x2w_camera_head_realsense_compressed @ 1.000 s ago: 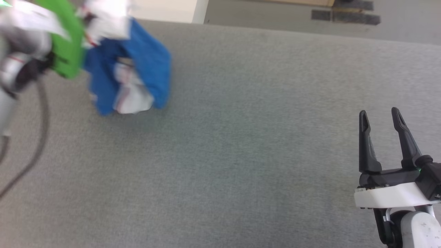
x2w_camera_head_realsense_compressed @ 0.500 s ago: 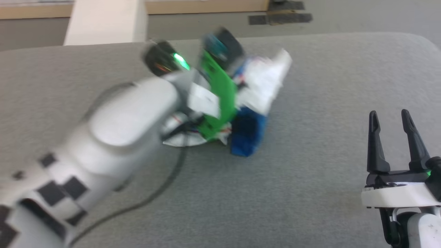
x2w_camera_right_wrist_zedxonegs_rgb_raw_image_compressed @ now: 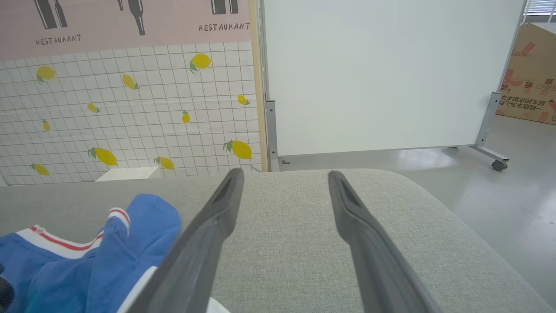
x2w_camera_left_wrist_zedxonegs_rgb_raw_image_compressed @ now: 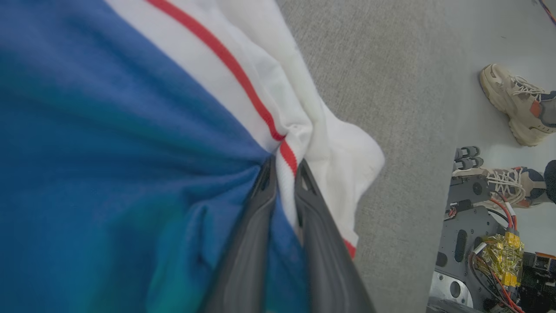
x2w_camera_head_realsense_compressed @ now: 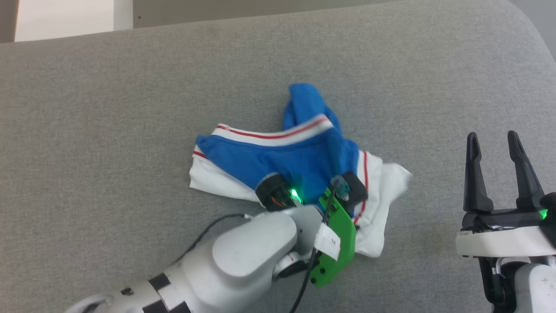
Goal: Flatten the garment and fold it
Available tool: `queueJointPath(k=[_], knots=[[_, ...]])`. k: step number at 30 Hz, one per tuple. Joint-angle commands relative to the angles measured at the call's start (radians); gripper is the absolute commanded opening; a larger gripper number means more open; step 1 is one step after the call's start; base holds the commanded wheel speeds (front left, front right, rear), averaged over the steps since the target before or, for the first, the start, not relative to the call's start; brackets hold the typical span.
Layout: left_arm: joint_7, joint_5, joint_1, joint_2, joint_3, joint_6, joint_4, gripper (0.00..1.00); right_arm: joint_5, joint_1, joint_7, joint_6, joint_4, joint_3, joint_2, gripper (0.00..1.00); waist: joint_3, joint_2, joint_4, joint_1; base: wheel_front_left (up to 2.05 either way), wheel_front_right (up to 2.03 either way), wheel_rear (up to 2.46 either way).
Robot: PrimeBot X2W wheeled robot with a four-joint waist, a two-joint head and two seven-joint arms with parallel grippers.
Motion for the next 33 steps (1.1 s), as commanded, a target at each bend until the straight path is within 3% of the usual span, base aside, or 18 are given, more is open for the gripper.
queueJointPath(k=[1, 5, 6, 7, 10, 15, 21, 25, 29, 33], knots=[[0.023, 0.018, 0.044, -0.008, -0.003, -0.002, -0.004, 0.0, 0.002, -0.017, -0.005, -0.002, -0.001, 0.002, 0.0, 1.0, 0.006, 0.0, -0.003, 0.0001, 0.0, 0.0, 0.0], [-0.006, 0.03, 0.08, -0.005, -0.003, -0.002, 0.007, 0.0, -0.007, -0.013, -0.005, -0.002, 0.006, 0.006, 0.0, 1.0, -0.019, 0.0, 0.008, 0.0001, 0.0, 0.0, 0.0], [-0.022, 0.029, 0.082, -0.006, -0.003, -0.002, 0.01, 0.07, -0.009, -0.01, -0.005, -0.002, 0.007, 0.006, 0.0, 1.0, -0.028, 0.0, 0.013, 0.0001, 0.0, 0.0, 0.0], [-0.056, 0.026, 0.079, -0.008, -0.004, -0.002, 0.015, 1.0, -0.012, -0.004, -0.005, -0.002, 0.01, 0.007, 0.0, 1.0, -0.042, 0.0, 0.018, 0.0001, 0.0, 0.0, 0.0], [-0.138, 0.034, 0.067, -0.019, -0.004, -0.002, 0.025, 1.0, -0.022, 0.016, -0.005, -0.002, 0.018, 0.01, 0.0, 1.0, -0.086, 0.0, 0.032, 0.0001, 0.0, 0.0, 0.0], [-0.394, 0.088, 0.032, -0.034, 0.014, 0.012, 0.059, 1.0, -0.034, 0.059, -0.005, -0.002, 0.026, 0.005, 0.0, 1.0, -0.173, 0.0, 0.067, 0.0001, 0.0, 0.0, 0.0], [-0.615, 0.17, 0.043, -0.015, 0.092, 0.154, 0.068, 1.0, -0.043, 0.098, -0.005, -0.002, 0.025, -0.002, 0.0, 1.0, -0.229, 0.0, 0.108, 0.0001, 0.0, 0.0, 0.0], [-0.646, 0.197, 0.081, 0.031, 0.192, 0.247, 0.022, 1.0, -0.044, 0.115, -0.005, -0.002, 0.024, -0.009, 0.0, 1.0, -0.247, 0.0, 0.128, 0.0001, 0.0, 0.0, 0.0], [-0.648, 0.262, 0.165, 0.093, 0.364, 0.331, -0.115, 1.0, -0.042, 0.12, -0.005, -0.002, 0.021, -0.012, 0.0, 1.0, -0.253, 0.0, 0.142, 0.0001, 0.0, 0.0, 0.0], [-0.648, 0.334, 0.292, 0.139, 0.533, 0.382, -0.227, 1.0, -0.04, 0.123, -0.005, -0.002, 0.018, -0.018, 0.0, 1.0, -0.255, 0.0, 0.159, 0.0001, 0.0, 0.0, 0.0]])
